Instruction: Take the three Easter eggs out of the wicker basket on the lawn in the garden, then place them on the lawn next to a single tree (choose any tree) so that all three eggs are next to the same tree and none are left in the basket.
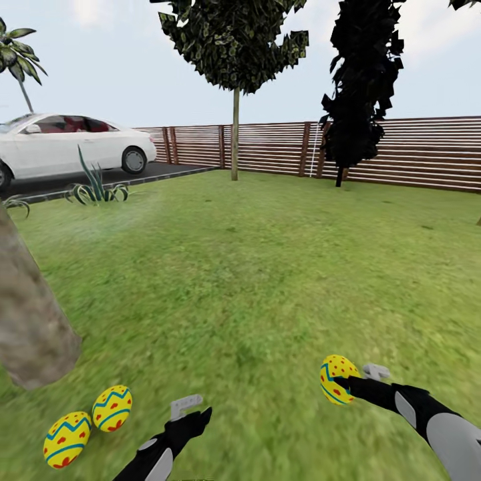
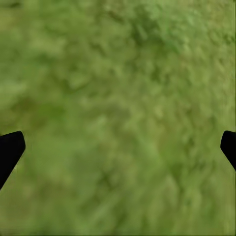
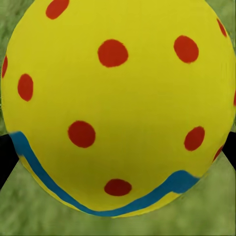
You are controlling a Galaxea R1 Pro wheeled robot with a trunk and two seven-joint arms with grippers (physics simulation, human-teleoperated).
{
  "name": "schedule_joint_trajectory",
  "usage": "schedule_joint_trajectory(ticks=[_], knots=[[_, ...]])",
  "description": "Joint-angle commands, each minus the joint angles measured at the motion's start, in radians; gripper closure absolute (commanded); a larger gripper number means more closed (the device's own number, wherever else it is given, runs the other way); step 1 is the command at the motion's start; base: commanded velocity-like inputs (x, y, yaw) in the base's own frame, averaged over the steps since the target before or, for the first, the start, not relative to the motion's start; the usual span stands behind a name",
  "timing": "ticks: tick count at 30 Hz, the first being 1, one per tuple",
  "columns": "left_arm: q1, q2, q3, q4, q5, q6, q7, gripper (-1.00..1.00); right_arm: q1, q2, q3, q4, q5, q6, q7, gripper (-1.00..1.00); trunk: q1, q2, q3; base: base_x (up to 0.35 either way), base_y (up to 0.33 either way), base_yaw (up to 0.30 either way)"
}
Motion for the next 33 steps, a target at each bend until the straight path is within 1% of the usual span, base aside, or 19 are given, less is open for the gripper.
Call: schedule_joint_trajectory(ticks=[1,19,20,21,22,23,25,28,33], knots=[[-0.001,0.000,-0.002,0.000,0.009,0.003,-0.001,-1.00,0.000,0.000,-0.009,-0.002,0.005,0.009,0.007,1.00,0.000,0.000,-0.001,0.001,0.000,0.274],[-0.001,-0.001,-0.003,-0.001,0.009,0.003,-0.001,-1.00,0.000,0.002,-0.008,-0.003,0.012,0.009,0.007,1.00,0.000,0.000,-0.003,0.000,0.000,0.272],[-0.001,-0.001,-0.003,-0.001,0.009,0.003,-0.001,-1.00,0.000,0.005,-0.008,-0.003,0.012,0.009,0.007,1.00,0.000,0.000,-0.004,0.000,0.000,0.217],[-0.001,-0.001,-0.003,0.000,0.009,0.003,-0.001,-1.00,0.000,0.018,-0.009,-0.002,0.013,-0.036,-0.005,1.00,0.000,0.000,-0.005,0.000,0.000,0.165],[-0.001,-0.001,-0.002,0.001,0.009,0.003,-0.001,-1.00,0.000,0.021,-0.008,-0.002,0.011,-0.052,-0.022,1.00,0.000,0.000,-0.007,0.000,0.000,0.142],[-0.001,-0.001,-0.002,0.001,0.009,0.003,-0.001,-1.00,0.000,0.029,-0.008,-0.002,0.011,-0.063,-0.047,1.00,0.000,0.000,-0.008,0.000,0.000,0.115],[-0.001,-0.001,-0.002,0.002,0.009,0.003,-0.001,-1.00,0.000,0.042,-0.008,-0.002,0.012,-0.070,-0.068,1.00,0.000,0.000,-0.011,0.000,0.000,0.100],[-0.001,-0.001,-0.002,0.003,0.009,0.003,-0.001,-1.00,0.000,0.050,-0.008,-0.002,0.012,-0.071,-0.071,1.00,0.000,0.000,-0.016,0.047,0.000,0.093],[-0.001,0.000,-0.002,0.003,0.008,0.003,-0.001,-1.00,0.000,0.051,-0.009,-0.002,0.013,-0.071,-0.073,1.00,0.000,0.000,-0.024,0.161,0.000,0.092]])
